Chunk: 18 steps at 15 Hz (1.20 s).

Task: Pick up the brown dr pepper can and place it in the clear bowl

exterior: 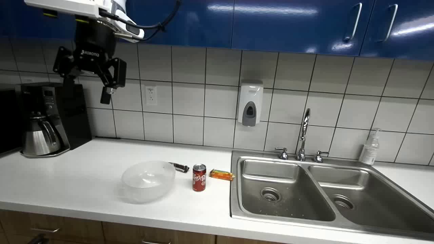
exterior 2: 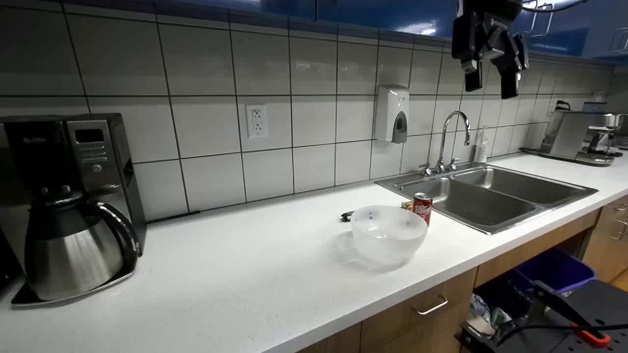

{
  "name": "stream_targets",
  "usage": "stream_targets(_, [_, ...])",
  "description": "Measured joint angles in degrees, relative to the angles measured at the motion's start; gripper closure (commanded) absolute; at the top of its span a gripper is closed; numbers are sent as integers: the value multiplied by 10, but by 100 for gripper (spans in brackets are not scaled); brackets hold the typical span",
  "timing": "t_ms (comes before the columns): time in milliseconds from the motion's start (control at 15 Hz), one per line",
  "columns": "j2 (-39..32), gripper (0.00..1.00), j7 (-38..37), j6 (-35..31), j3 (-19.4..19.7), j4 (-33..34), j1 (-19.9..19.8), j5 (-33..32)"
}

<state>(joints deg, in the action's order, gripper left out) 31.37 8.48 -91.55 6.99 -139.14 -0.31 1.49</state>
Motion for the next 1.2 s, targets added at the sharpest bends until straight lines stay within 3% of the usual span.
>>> stream_targets(733, [-18,0,14,0,3,-20,-3,-6])
stream_targets(1200, [-38,0,33,-29,11,-41,-15,-68])
